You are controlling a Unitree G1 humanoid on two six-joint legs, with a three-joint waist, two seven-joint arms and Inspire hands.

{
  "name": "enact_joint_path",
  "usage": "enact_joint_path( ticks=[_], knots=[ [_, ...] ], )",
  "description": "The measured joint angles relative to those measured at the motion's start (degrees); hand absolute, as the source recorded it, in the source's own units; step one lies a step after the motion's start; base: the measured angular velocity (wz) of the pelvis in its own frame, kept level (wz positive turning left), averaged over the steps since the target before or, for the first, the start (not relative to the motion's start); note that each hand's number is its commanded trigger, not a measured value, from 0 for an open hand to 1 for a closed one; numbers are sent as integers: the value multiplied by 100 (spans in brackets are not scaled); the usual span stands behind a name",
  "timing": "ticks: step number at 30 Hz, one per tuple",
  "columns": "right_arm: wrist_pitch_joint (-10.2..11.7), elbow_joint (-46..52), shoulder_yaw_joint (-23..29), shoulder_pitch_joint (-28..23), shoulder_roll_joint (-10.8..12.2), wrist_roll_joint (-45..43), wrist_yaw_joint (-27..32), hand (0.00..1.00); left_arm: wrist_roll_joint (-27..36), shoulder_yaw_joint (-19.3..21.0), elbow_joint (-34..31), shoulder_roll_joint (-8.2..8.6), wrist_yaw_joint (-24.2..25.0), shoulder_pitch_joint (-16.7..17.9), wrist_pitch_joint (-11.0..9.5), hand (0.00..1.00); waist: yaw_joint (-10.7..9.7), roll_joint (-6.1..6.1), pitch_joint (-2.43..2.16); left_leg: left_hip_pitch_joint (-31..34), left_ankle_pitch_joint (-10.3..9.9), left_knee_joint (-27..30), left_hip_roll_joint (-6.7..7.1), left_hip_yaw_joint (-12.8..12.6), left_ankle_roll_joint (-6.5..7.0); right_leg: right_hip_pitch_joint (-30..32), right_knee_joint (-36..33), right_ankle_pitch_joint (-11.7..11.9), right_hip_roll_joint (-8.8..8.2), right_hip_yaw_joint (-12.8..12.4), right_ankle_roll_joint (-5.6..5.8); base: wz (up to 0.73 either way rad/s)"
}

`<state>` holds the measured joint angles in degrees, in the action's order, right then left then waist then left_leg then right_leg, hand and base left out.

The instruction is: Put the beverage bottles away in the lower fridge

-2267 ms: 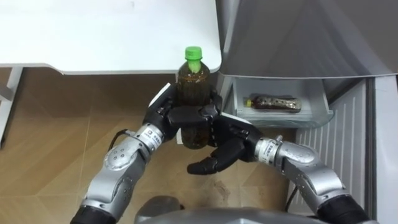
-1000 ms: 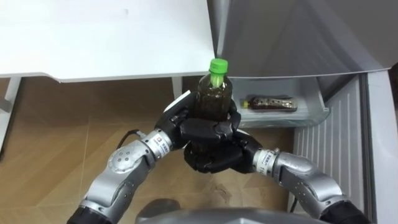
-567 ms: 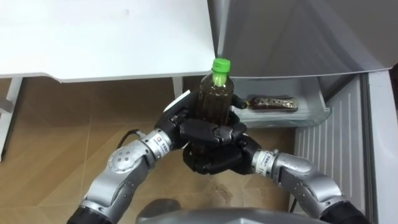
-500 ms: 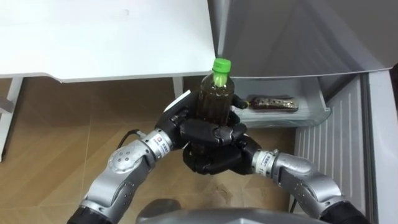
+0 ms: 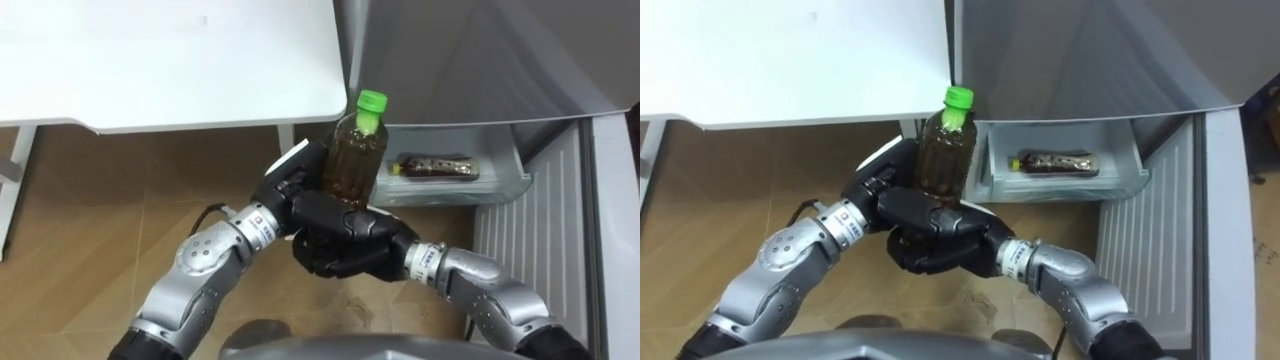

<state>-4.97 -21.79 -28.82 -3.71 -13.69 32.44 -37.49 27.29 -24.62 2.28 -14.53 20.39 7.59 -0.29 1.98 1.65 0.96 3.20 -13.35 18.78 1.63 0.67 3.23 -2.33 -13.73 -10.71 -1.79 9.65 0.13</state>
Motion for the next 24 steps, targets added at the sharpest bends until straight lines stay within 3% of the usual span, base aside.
enact_joint_path(
  ticks=[7, 11, 17, 24],
  knots=[
    [21, 0, -95, -6, -25, 220, -7, 100, 5, 12, -126, -6, -130, 0, -7, 0, 7, -13, 5, -1, -1, 15, -1, 3, -1, -21, 14, 0, 1, 44, 0, 1],
    [23, 1, -124, -44, -29, 151, -137, 100, -5, 62, -426, 13, -197, 1, -7, 0, 12, -79, 42, -2, -4, 46, -2, 15, 0, -50, 18, 0, -2, 46, 0, 3],
    [23, 21, -97, -229, -40, 56, -401, 100, -7, 276, -1000, 95, -208, 56, -176, 0, 17, -152, 10, -152, 2, -15, 4, 9, -2, -128, 11, 0, -3, 19, 0, -3],
    [23, 21, 88, -370, -81, -59, -483, 100, -117, 595, -1359, 181, -261, 179, -362, 0, 50, -151, 1, -264, 6, -52, 3, -2, -6, -218, 15, -1, -6, 54, 0, 0]
  ],
)
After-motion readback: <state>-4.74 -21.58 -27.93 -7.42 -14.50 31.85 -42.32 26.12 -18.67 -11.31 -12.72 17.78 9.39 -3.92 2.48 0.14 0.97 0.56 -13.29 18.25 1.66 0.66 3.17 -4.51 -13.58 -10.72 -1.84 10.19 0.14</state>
